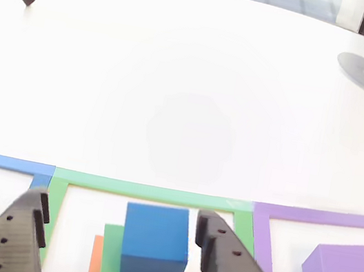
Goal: Tower of hanoi
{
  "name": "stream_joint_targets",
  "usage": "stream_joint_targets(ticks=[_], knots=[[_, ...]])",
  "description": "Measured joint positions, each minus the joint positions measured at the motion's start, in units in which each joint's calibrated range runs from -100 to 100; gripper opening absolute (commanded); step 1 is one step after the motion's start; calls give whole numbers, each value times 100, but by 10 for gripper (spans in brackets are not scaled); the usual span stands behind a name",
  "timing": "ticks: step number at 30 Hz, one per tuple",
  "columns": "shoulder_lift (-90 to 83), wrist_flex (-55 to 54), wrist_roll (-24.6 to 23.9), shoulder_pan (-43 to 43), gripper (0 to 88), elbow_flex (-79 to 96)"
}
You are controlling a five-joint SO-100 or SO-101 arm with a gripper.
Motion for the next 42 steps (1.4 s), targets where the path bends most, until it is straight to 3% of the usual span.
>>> stream_joint_targets(ticks=[4,8,17,27,32,42], knots=[[-827,734,0,0,194,-177],[-2060,2596,0,0,10,-868],[-3867,7142,54,199,0,-2886],[-4120,11802,-90,819,0,-6729],[-4137,12729,-18,1568,0,-7632],[-4069,12946,72,2458,4,-7977]])
